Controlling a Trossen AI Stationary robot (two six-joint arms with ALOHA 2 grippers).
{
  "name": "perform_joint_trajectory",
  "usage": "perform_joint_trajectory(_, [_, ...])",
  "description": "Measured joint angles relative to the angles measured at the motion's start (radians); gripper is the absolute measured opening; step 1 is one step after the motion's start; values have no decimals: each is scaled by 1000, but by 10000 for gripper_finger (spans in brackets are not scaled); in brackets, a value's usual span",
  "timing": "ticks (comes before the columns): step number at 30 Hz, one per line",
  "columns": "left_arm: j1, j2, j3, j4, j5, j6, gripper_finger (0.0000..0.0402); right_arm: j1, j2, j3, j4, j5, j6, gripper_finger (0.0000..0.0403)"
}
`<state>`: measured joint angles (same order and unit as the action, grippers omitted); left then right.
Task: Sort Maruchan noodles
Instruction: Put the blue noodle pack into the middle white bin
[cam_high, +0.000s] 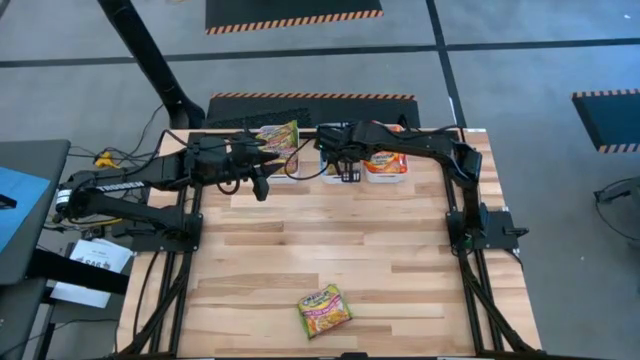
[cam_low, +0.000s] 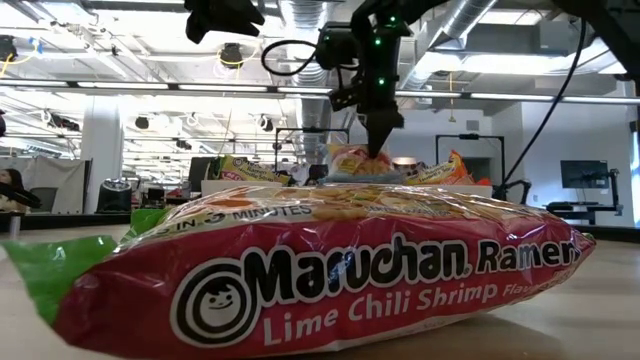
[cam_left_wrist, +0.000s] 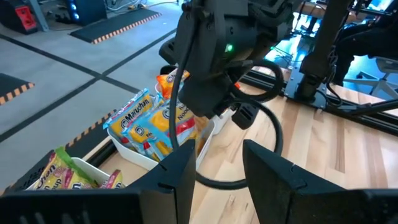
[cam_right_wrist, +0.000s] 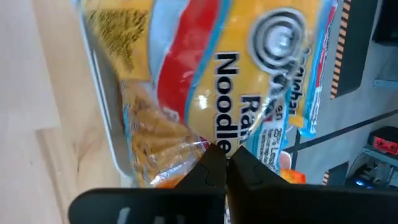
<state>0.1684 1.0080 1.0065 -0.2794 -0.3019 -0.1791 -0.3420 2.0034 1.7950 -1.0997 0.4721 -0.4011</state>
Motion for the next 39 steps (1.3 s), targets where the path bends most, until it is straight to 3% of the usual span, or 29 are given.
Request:
perform_joint_trajectory(6, [0,0,0,0,0,0,117,6,-2,0,11,0,11,35])
perform_joint_trajectory(18, [0,0,0,0,1,-9,117,4,-10,0,-38,-1,104,131])
perform_joint_trajectory(25, [0,0,0,0,1,-9,117,14,-16,105,-178,-66,233,145])
perform_joint_trajectory(27, [0,0,0,0,1,-9,117,14,-16,133,-183,-149,255,143])
perform_joint_trajectory(31, [0,0,0,0,0,-9,117,-5,-16,149,-135,-463,303,136])
perform_joint_trajectory(39, [0,0,0,-3,8,-8,117,-60,50,146,-102,-559,300,125])
